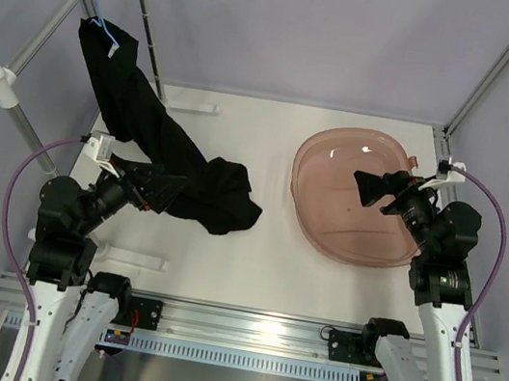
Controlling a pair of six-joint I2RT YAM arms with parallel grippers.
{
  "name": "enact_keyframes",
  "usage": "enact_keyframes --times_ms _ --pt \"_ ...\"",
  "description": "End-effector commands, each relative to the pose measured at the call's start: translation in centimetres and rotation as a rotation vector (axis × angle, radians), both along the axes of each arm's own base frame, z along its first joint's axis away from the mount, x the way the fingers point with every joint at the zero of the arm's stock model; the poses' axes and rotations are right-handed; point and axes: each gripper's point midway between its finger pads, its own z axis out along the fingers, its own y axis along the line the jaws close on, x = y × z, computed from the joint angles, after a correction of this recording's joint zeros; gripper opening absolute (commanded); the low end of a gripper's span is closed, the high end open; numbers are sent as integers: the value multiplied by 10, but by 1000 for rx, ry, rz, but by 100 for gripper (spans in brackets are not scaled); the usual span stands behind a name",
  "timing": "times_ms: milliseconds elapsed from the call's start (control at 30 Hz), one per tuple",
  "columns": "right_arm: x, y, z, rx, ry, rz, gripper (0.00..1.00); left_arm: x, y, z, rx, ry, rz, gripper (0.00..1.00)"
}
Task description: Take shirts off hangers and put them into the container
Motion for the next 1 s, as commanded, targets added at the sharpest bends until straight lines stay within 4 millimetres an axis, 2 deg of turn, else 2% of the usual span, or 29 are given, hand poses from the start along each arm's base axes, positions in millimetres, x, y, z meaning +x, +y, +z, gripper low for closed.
enact_keyframes --times_ms 0,33,67,100,167,200,267,300,333,367,400,467,500,600,633,667,700,733,767,800,833,867,900,933,967 --pt "-2 11 21 -22 -45 83 99 -12 6 14 59 -49 26 93" --pt "1 15 21 -22 -38 105 99 -12 8 13 75 -48 34 93" --pt "-1 19 32 -20 -57 135 100 -13 12 13 85 -32 56 93" --pt "2 21 30 -13 -44 142 99 -12 15 14 92 -28 76 93" --pt "7 26 41 -5 -56 170 99 -12 20 21 111 -27 110 92" --pt "6 28 53 -3 -79 176 99 -10 25 20 116 -10 139 92" --pt "13 38 54 -6 -49 194 100 -6 30 24 118 5 171 91" --pt "15 43 57 -14 -44 203 99 -4 37 35 114 -8 219 91" --pt "25 46 65 -22 -37 183 100 -1 41 34 108 22 247 91" --pt "24 60 61 -40 -14 218 99 2 45 38 104 30 276 90" --pt "28 65 66 -46 -16 223 100 3 53 53 85 14 326 89" --pt "29 75 69 -40 -27 240 99 15 58 60 67 50 364 88" --pt "30 76 69 -36 -30 243 99 14 58 78 38 33 371 87" --pt "31 77 69 -30 -36 238 99 34 60 91 15 70 398 86" --pt "31 77 69 -33 -38 238 99 33 56 111 5 40 389 86" --pt "31 76 68 -39 -40 235 100 48 57 108 19 79 410 86" --pt "31 76 70 -44 -45 232 99 52 56 113 28 83 416 86" --pt "32 74 69 -48 -42 222 100 52 45 118 37 84 387 85" --pt "33 73 67 -61 -40 219 99 54 52 132 39 70 451 85" --pt "33 72 70 -64 -44 210 99 64 49 128 71 95 471 85" --pt "32 71 71 -68 -47 208 99 64 36 129 84 105 448 86" --pt "32 70 70 -76 -48 206 100 66 42 138 82 99 498 86" --pt "30 69 73 -78 -56 203 99 74 40 128 97 148 517 87" --pt "30 68 73 -80 -59 194 100 75 35 127 97 158 518 87" --pt "30 67 74 -89 -64 190 99 78 40 130 91 161 564 87"
